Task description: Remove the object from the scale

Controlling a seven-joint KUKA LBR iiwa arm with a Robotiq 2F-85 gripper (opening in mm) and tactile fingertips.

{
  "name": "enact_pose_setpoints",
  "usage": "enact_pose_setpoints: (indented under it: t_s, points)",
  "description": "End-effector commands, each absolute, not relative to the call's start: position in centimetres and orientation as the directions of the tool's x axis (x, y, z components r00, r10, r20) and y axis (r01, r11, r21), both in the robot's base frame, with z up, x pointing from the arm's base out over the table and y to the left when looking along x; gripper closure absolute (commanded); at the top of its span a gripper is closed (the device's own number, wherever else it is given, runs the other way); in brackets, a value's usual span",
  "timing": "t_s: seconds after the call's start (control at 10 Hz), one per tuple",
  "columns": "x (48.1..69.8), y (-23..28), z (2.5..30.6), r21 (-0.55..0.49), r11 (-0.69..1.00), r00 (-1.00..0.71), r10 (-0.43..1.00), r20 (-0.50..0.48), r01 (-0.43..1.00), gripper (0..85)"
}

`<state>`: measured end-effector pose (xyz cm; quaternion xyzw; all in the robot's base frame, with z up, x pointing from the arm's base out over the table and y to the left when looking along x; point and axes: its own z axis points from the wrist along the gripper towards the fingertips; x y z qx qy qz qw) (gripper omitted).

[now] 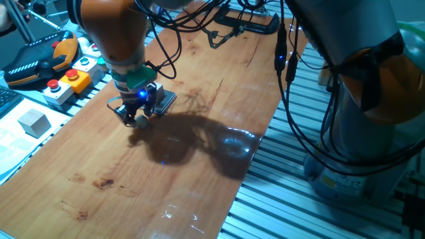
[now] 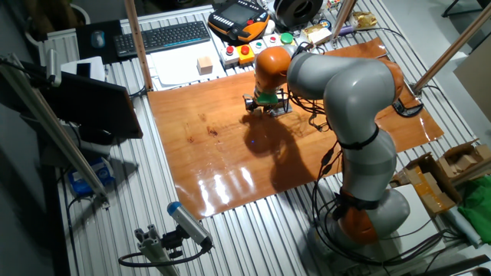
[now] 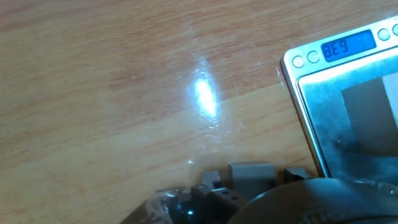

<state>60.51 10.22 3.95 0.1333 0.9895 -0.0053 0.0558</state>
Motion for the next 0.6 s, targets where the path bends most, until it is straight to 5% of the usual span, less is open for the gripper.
enact_pose_setpoints:
  t_s: [0.0,0.5]
  points:
    - [60.5,10.2,4.3,-0.002,0.964,-0.958,0.263,-0.114,0.265,29.0]
    - [60.6,8.2,8.5,-0.027,0.972,-0.969,0.229,-0.097,0.233,29.7]
